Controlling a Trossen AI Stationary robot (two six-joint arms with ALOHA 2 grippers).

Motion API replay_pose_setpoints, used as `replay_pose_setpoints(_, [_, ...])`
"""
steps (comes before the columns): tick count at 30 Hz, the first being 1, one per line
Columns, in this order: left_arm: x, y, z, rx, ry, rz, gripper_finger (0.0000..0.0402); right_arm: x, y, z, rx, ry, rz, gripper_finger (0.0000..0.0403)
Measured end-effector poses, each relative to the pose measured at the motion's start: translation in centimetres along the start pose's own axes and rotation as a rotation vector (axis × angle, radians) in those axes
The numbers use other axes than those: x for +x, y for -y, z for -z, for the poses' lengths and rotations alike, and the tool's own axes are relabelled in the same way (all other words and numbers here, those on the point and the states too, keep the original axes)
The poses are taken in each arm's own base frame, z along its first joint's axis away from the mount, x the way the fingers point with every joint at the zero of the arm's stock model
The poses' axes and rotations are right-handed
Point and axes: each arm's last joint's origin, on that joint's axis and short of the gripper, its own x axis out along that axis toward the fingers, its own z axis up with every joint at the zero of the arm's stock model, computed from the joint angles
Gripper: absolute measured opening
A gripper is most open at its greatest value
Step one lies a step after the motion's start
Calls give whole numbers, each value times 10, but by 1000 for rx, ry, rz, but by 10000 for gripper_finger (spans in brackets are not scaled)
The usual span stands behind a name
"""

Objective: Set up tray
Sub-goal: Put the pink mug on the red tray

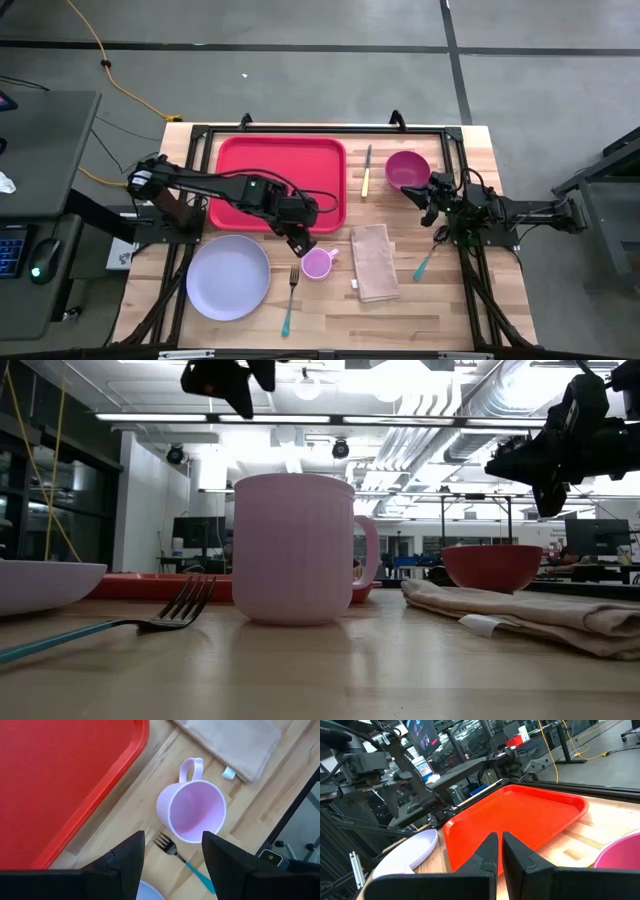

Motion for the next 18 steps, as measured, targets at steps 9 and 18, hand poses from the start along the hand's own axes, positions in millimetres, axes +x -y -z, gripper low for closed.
replay_pose_setpoints(9, [20, 6, -3, 10, -72, 28, 228, 0, 0, 1, -2, -5, 3, 0])
replay_pose_setpoints(18, [31, 10, -5, 24, -79, 33, 228, 1, 0, 1, -5, -15, 9, 0])
